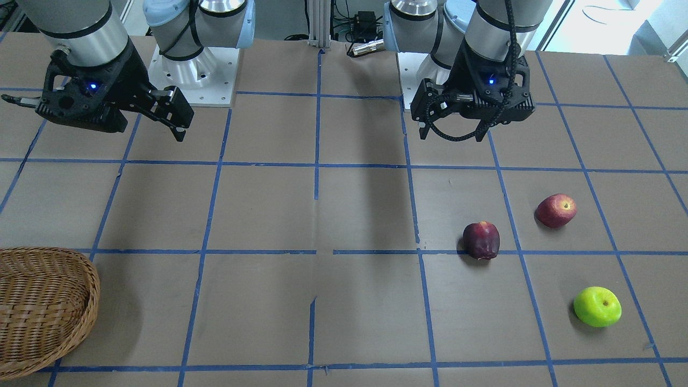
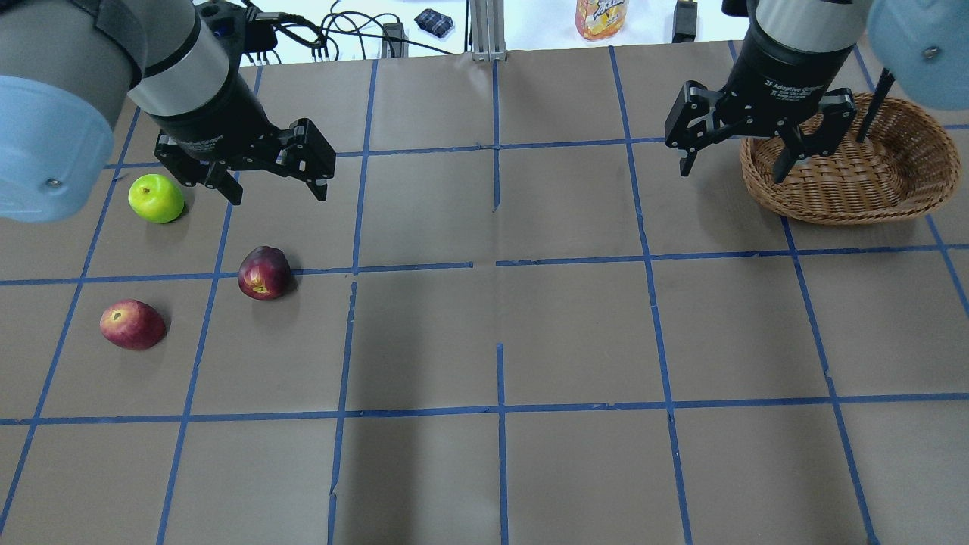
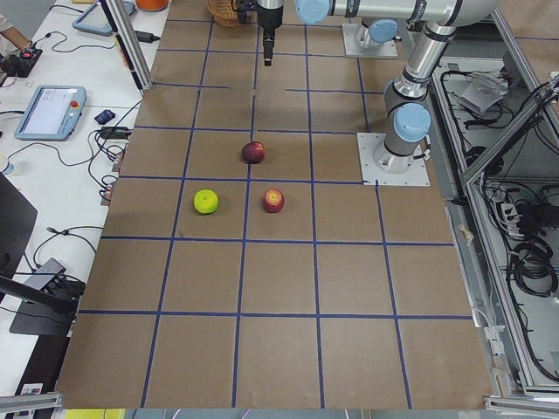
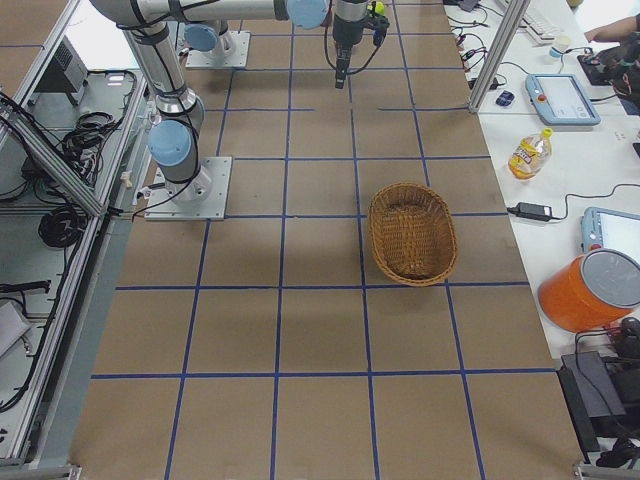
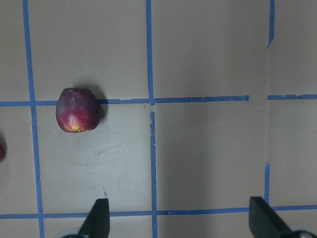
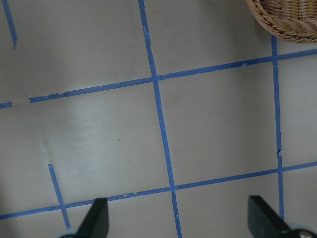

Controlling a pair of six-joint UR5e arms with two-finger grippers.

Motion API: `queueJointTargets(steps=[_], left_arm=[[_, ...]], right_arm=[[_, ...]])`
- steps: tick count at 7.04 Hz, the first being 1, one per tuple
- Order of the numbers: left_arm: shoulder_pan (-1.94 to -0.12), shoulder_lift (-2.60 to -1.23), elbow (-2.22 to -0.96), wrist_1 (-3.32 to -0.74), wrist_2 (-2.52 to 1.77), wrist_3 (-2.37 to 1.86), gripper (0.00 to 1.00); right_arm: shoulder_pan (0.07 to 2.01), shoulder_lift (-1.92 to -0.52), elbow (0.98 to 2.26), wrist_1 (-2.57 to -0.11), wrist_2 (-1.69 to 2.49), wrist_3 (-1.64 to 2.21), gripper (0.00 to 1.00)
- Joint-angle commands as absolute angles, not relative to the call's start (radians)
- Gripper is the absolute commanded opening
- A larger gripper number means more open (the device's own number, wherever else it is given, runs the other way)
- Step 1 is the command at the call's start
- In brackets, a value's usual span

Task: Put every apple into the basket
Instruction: 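Reach the left gripper down and grasp the dark red apple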

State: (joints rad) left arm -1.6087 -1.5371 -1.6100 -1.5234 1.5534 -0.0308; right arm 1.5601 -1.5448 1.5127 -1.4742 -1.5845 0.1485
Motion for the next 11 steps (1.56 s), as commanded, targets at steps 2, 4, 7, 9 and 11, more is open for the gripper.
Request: queueJointTargets(steps=[2, 4, 7, 9, 11], left_arm=[[-1.597, -1.546, -1.601, -1.528, 1.557, -0.029, 1.00], [-1.475, -1.597, -1.624, -1.516, 1.594, 0.096, 1.00], [-1.367, -1.779, -1.682, -1.383, 1.621, 0.242, 1.00], [-1.365, -1.908, -1.698, -1.297, 1.699, 0.293, 1.00], [-1.365, -1.983, -1.712, -1.279, 1.700, 0.298, 1.00]], right_arm=[[1.560, -1.545, 1.514, -1.474, -1.586, 0.150, 1.00], [1.560, -1.545, 1.514, -1.474, -1.586, 0.149, 1.00], [1.560, -1.545, 1.516, -1.474, -1.586, 0.149, 1.00], [1.560, -1.545, 1.516, -1.471, -1.588, 0.149, 1.00], [1.560, -1.545, 1.516, -1.471, -1.592, 0.137, 1.00]])
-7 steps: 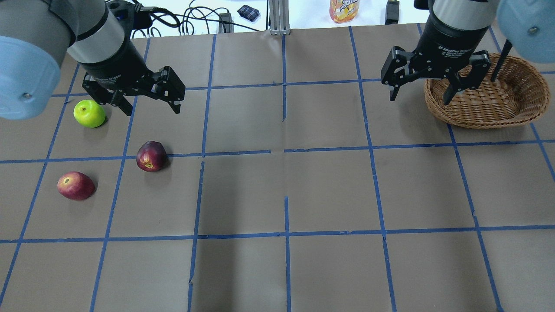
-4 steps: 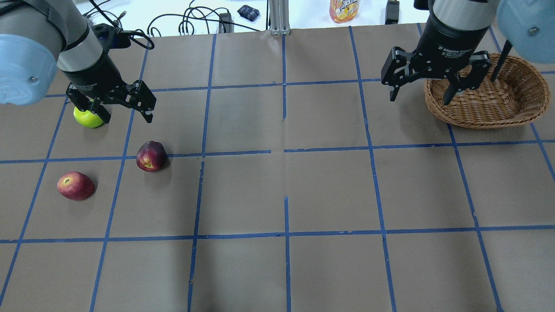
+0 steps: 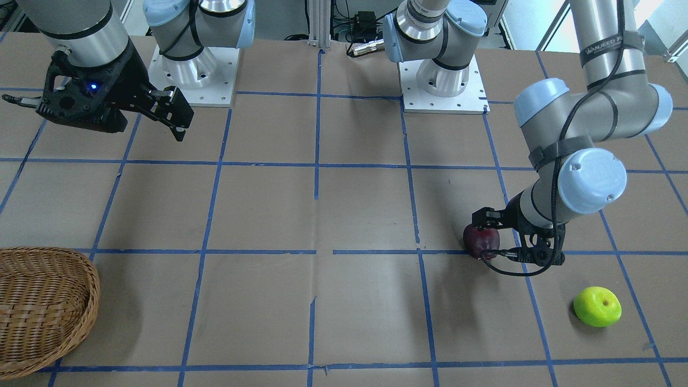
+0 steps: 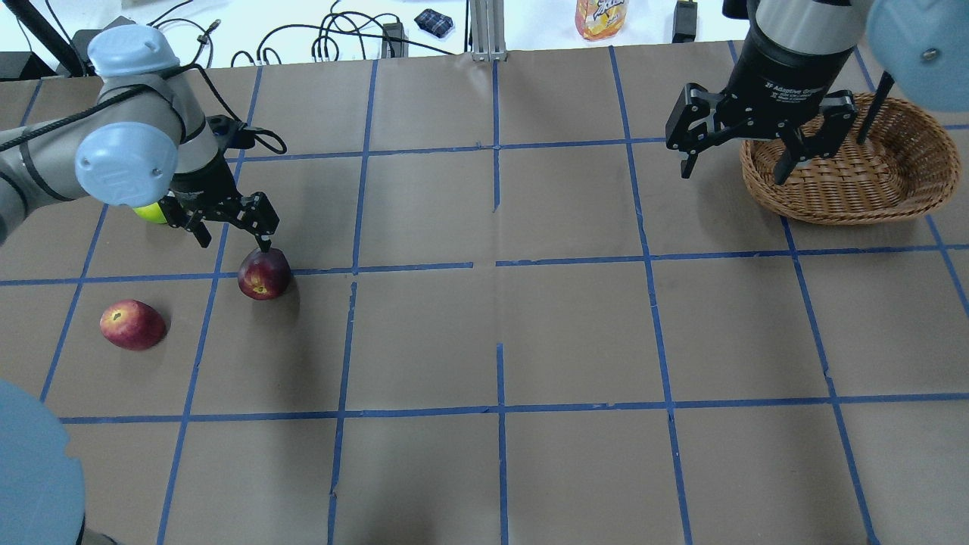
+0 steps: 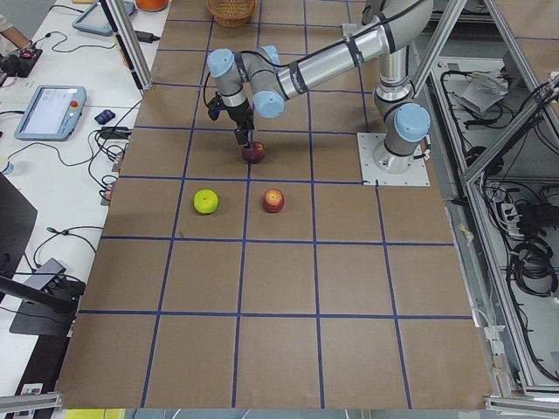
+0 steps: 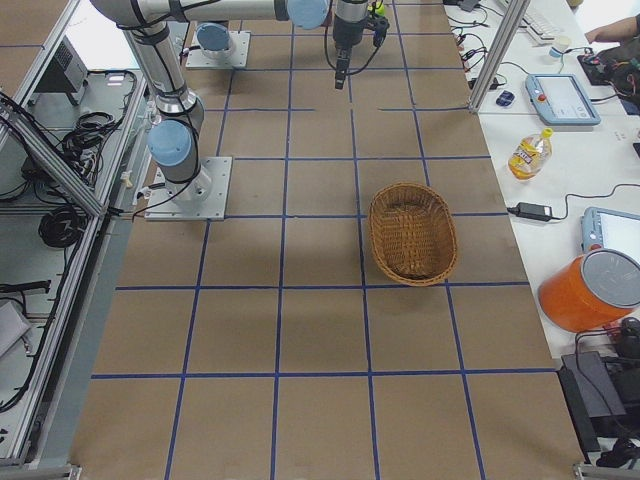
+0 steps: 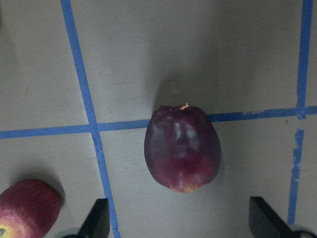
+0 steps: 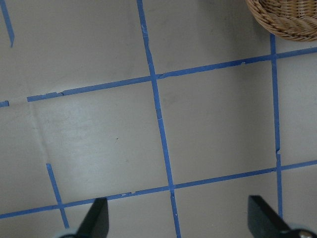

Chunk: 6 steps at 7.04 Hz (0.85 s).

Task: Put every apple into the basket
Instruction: 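Reach the left gripper down and grasp the dark red apple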

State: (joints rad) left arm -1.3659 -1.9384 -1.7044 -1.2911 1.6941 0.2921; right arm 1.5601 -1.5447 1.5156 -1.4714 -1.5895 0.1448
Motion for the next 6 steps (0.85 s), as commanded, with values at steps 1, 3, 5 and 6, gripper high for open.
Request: queueJointTargets(steps=[1, 3, 5, 6], left_arm=[[-1.365, -2.003, -1.715, -1.257, 1.697, 0.295, 1.00], [-1.364, -2.039, -1.724, -1.249, 1.692, 0.296, 1.00], [-1.364, -2.051, -1.729, -1.249, 1.694, 0.296, 0.96], [-1.362, -2.049, -1.727, -1.249, 1.695, 0.307, 0.60]], right_arm=[[1.560, -1.545, 1.516, -1.471, -1.588, 0.141, 1.00], [1.560, -1.545, 1.517, -1.471, -1.592, 0.141, 1.00], [1.560, -1.545, 1.517, -1.470, -1.594, 0.138, 1.00], [1.560, -1.543, 1.516, -1.471, -1.591, 0.137, 1.00]])
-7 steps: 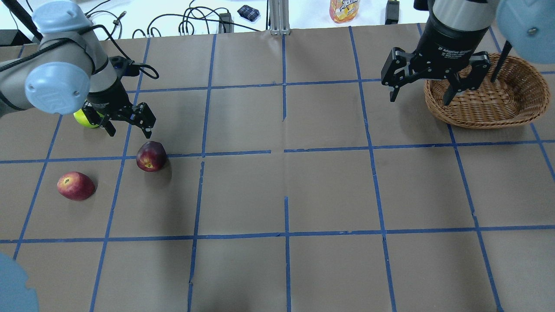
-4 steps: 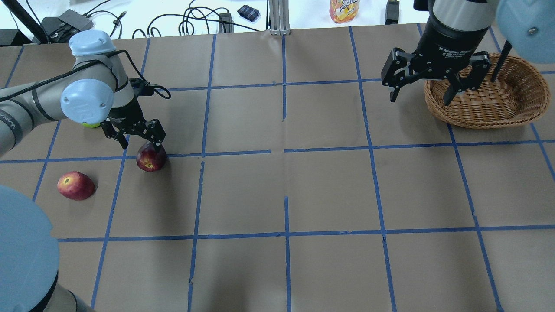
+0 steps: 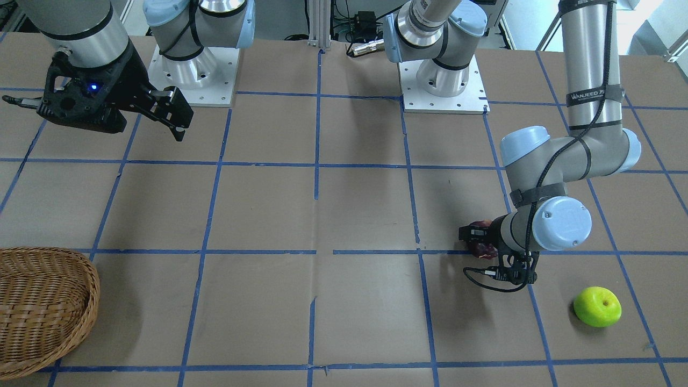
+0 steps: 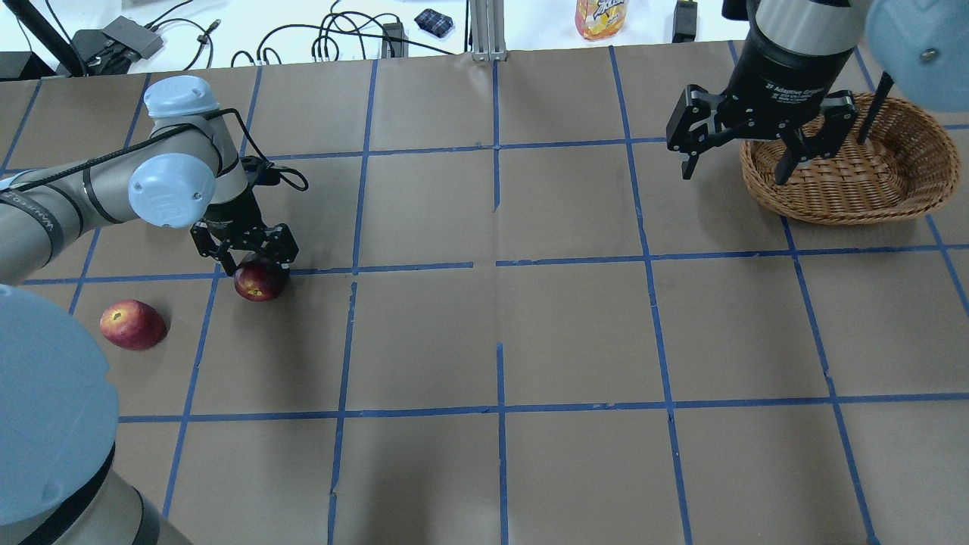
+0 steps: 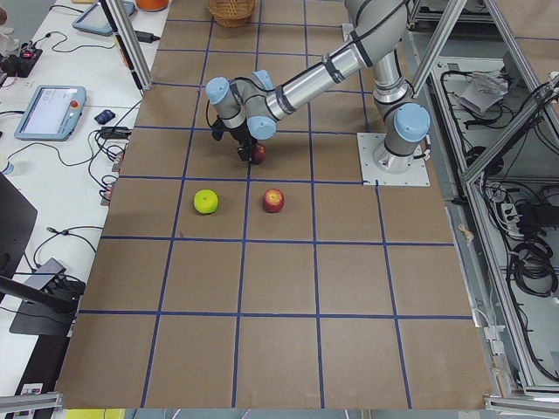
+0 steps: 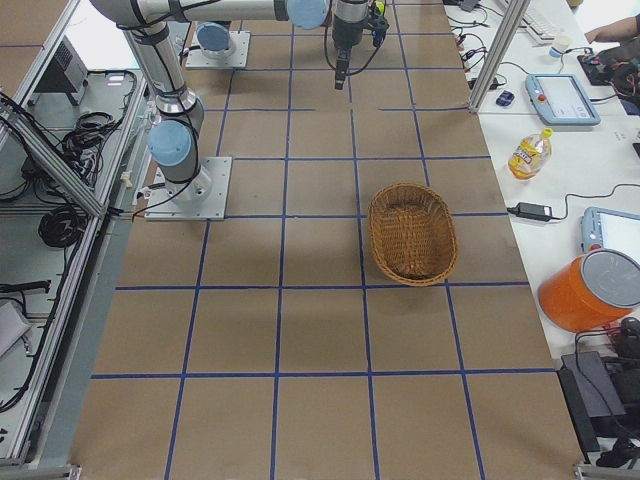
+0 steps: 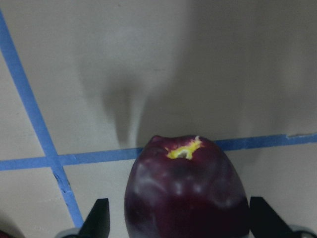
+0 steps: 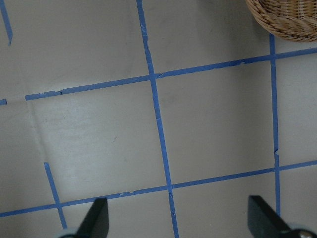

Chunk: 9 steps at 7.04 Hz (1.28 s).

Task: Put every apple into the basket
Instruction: 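Carry the dark red apple with the left gripper to the table center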

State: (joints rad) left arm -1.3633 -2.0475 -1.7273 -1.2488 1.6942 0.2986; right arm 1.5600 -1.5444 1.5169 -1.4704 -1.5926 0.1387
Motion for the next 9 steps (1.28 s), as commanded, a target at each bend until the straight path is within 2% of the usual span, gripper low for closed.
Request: queueJointTargets(steps=[1, 2, 4, 5, 7, 9], left_arm=[[-1.364, -2.048, -1.729, -1.249, 1.697, 0.331, 0.25], [-1.365, -2.027, -1.715, -1.262, 1.691, 0.307, 0.20], [-1.428, -1.962, -1.697, -1.308, 1.520, 0.045, 0.21], [-1.537, -1.942, -1.684, -1.307, 1.488, -0.074, 0.21], [-1.742, -1.985, -1.678, -1.213, 1.474, -0.338, 0.21], [-1.871, -2.044, -1.678, -1.013, 1.436, -0.395, 0.22]], right_arm=[[1.560, -1.545, 1.516, -1.471, -1.592, 0.137, 1.00], [1.560, -1.543, 1.517, -1.470, -1.594, 0.137, 1.00], [1.560, -1.545, 1.517, -1.470, -1.594, 0.137, 1.00], [1.560, -1.545, 1.519, -1.468, -1.594, 0.137, 1.00], [1.559, -1.548, 1.540, -1.470, -1.595, 0.140, 1.00], [1.560, -1.555, 1.543, -1.470, -1.595, 0.138, 1.00]])
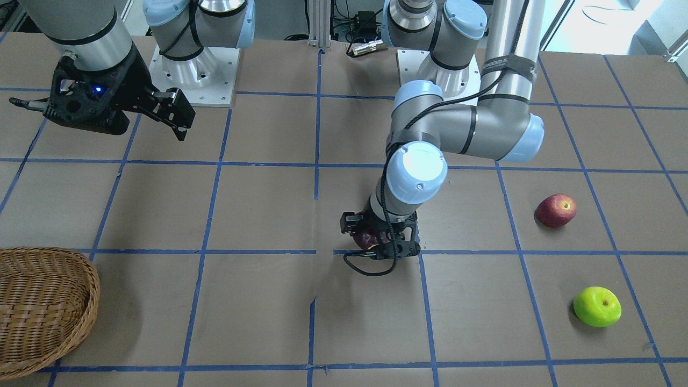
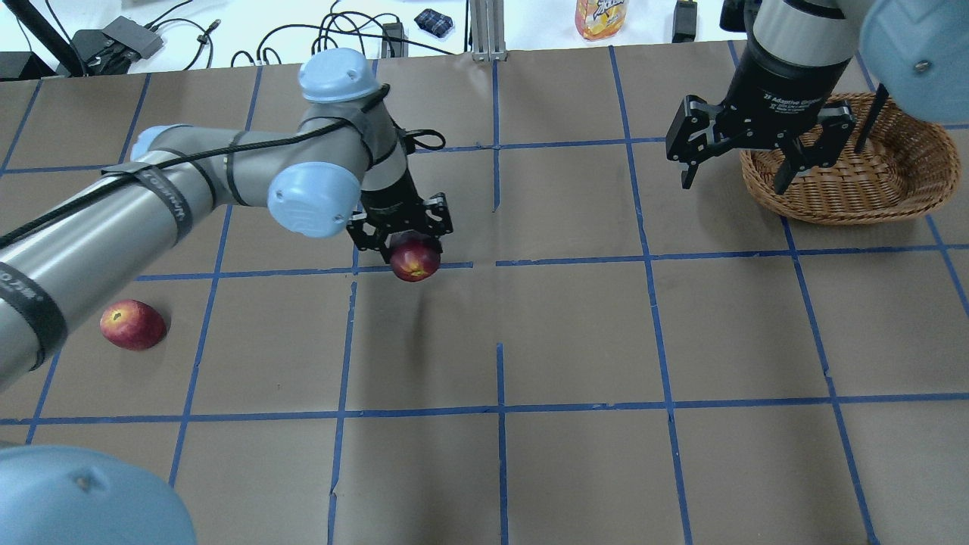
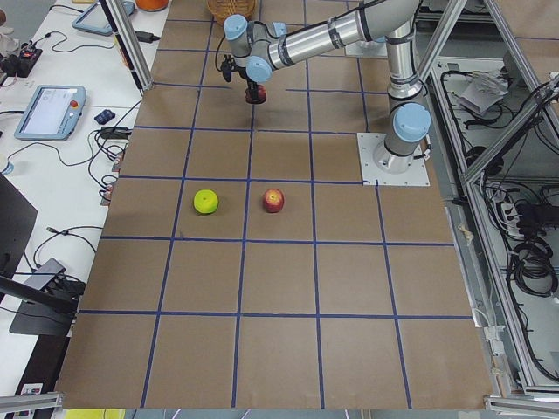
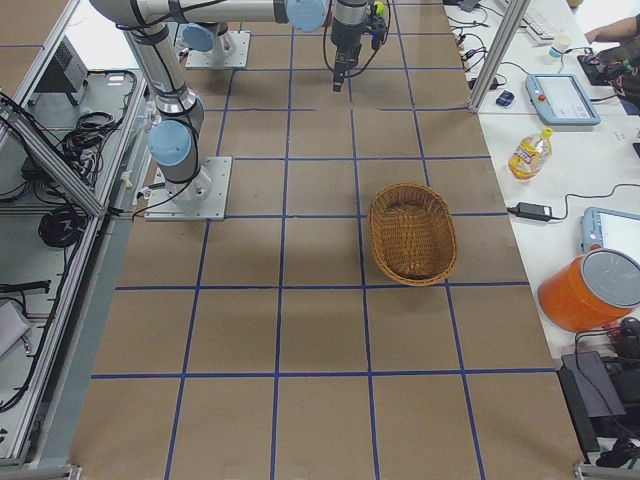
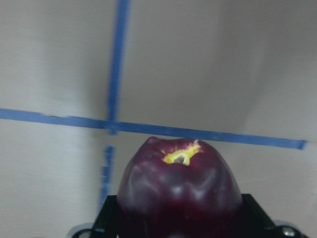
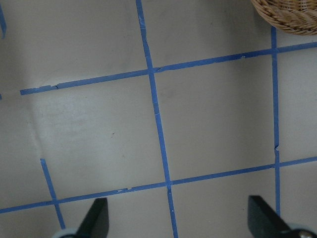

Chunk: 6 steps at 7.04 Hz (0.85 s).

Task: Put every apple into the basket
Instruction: 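Carry the dark red apple with the left gripper to the table center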

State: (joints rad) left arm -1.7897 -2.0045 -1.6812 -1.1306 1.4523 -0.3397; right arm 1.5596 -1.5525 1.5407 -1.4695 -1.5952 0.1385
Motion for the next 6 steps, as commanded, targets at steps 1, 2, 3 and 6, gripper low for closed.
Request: queueJointTargets(steps=[1, 2, 3, 6], left_arm=[[-1.887, -2.081, -1.677, -0.988, 1.436, -0.399, 0.22], [-1.894, -2.095, -1.677, -0.988, 1.437, -0.399, 0.29], [-1.894, -2.098, -1.675, -0.986, 1.439, -0.397, 0.46], [-1.862, -2.039, -1.571, -1.107, 1.439, -0.394, 1.00]], right_arm=[[1.560, -1.555, 1.543, -1.470, -1.595, 0.137, 1.00], [1.560, -1.557, 1.543, -1.468, -1.592, 0.135, 1.00], [1.560, -1.549, 1.542, -1.470, -1.592, 0.135, 1.00], [1.559, -1.522, 1.543, -1.471, -1.591, 0.132, 1.00]])
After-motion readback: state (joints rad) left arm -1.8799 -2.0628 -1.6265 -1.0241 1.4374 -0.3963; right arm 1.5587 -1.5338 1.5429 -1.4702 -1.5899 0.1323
